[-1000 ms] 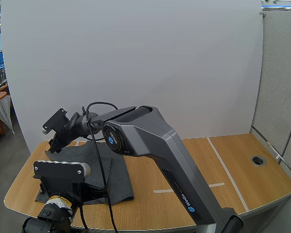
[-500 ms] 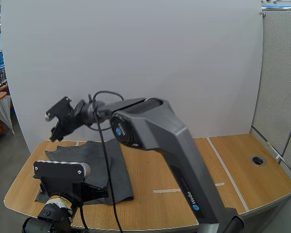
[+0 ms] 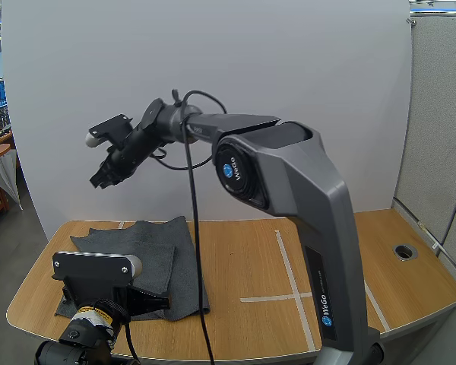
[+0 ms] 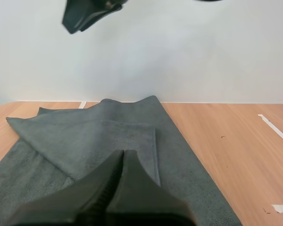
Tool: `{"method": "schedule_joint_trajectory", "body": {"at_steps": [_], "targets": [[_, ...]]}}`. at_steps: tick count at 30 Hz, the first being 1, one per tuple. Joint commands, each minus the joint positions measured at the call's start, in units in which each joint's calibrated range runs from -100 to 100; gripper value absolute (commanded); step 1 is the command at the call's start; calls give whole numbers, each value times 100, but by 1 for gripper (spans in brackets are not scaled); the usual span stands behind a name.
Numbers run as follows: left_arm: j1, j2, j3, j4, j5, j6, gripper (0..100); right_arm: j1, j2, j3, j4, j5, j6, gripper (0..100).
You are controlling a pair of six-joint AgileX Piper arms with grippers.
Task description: Fold the towel
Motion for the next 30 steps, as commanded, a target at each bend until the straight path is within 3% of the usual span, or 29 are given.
{"method": "schedule_joint_trajectory", "body": {"at_steps": [1, 3, 8, 13, 20, 30], "targets": [[-17, -18, 3, -86, -130, -27, 0, -536, -1061, 14, -894, 2969, 686, 31], [-17, -18, 3, -86, -130, -27, 0, -687, -1294, 94, -905, 3298, 686, 31], [-17, -18, 3, -86, -130, -27, 0, -1099, -2612, 1333, -905, 3315, 417, 27], [-17, -18, 3, -86, -130, -27, 0, -1223, -3760, 2484, -929, 3254, 275, 0], [-17, -18, 3, -86, -130, -27, 0, -1223, -5392, 3875, -1081, 3212, 485, 0], [-17, -18, 3, -86, -130, -27, 0, -1223, -7337, 4977, -1469, 3258, 1036, 0]]}}
